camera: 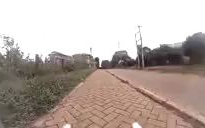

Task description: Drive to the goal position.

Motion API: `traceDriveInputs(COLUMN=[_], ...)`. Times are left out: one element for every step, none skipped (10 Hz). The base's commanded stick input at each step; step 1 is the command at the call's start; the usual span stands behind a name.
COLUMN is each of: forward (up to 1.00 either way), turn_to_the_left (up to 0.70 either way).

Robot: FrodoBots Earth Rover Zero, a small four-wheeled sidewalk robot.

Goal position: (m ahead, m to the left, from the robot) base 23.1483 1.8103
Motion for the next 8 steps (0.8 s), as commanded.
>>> traceDriveInputs(forward=[0.70, 0.70, 0.70, 0.70, 0.70, 0.70, 0.70, 0.70], turn_to_the_left=[0.00, 0.01, 0.02, 0.00, 0.00, 0.06, 0.10, 0.07])
